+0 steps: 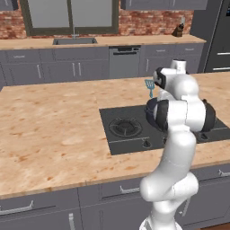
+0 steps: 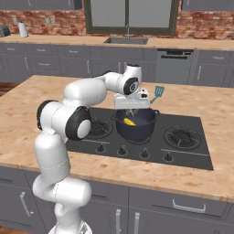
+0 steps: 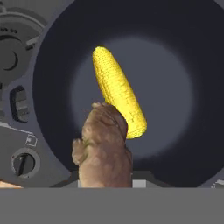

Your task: Put the corn and mushroom in the pot. Retrieve the spatula and lightly stir the vegetables in the pot.

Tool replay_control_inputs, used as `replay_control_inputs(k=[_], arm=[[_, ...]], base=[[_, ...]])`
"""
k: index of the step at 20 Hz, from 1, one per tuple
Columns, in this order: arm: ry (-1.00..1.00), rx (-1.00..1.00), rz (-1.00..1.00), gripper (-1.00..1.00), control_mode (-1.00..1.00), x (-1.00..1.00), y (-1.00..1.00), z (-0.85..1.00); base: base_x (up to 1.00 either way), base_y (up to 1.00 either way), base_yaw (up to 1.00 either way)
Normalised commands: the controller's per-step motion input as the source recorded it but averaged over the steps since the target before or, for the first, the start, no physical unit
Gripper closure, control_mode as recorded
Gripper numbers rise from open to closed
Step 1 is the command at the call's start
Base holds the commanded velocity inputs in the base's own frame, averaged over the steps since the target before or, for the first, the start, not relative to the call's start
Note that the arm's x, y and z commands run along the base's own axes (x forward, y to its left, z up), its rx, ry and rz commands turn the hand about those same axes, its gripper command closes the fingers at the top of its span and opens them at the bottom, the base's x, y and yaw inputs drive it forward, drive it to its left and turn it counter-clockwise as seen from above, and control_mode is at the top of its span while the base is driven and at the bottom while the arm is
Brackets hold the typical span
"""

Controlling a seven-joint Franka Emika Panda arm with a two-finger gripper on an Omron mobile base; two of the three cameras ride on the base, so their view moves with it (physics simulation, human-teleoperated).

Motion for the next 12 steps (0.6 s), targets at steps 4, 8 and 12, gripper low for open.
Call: replay_control_inputs(k=[4,8,12], arm=[[0.02,0.00,0.00,1.00,-1.00,0.55,-0.24,-0.14],[0.00,0.00,0.00,1.00,-1.00,0.03,-0.05,-0.21],[0.00,0.00,0.00,1.00,-1.00,0.10,-0.05,-0.19]], base=[[0.00,0.00,0.00],[0.00,0.00,0.00],[0.00,0.00,0.00]])
